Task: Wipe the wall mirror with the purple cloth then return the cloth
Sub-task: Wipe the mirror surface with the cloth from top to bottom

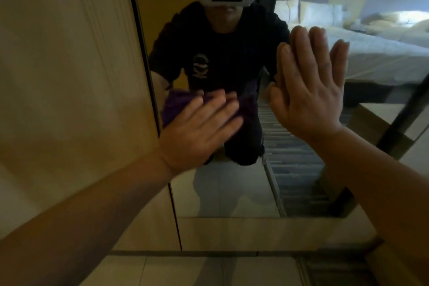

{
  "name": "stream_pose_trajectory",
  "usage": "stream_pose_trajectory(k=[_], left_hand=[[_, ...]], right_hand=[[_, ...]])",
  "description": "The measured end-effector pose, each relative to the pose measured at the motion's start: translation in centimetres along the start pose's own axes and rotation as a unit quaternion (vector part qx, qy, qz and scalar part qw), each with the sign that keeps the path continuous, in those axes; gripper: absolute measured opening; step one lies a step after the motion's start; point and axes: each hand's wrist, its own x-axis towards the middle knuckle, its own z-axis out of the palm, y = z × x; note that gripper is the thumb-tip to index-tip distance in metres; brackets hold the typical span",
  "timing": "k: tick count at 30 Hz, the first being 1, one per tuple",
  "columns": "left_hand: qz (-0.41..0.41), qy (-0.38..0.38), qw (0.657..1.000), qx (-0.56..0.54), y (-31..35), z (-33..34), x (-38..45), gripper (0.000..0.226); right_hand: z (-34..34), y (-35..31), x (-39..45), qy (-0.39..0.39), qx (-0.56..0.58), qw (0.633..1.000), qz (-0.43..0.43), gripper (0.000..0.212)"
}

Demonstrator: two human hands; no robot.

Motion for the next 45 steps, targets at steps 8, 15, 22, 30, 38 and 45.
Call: stream_pose_trajectory(k=[8, 15, 22, 30, 38, 45], left_hand=[[0.155, -0.228, 0.961, 0.008, 12.8, 3.4, -23.5, 0.051], [0.06, -0.331, 0.935, -0.115, 12.9, 0.0, -20.3, 0.046], [-0.12, -0.059, 0.985, -0.105, 1.9, -3.6, 1.2, 0.044], [-0.095, 0.064, 0.991, 0.062, -5.8, -1.4, 16.6, 0.037], [0.091, -0.094, 0.991, -0.017, 8.4, 3.6, -3.6, 0.058], [0.236, -0.277, 0.931, -0.04, 13.6, 3.7, -15.3, 0.059]], right_hand=[[0.4, 0.3, -0.4, 0.023, 0.001, 1.0, -0.007, 0.06], [-0.5, 0.1, 0.1, -0.041, -0.008, 0.999, 0.008, 0.062], [-5.0, 1.1, 0.5, -0.108, 0.125, 0.984, 0.07, 0.055], [-4.7, 7.0, -1.1, -0.148, 0.003, 0.978, 0.149, 0.067], [-1.7, 7.7, -2.3, -0.02, -0.023, 0.992, 0.122, 0.061], [-0.1, 8.5, -2.5, 0.054, -0.058, 0.992, 0.095, 0.063]])
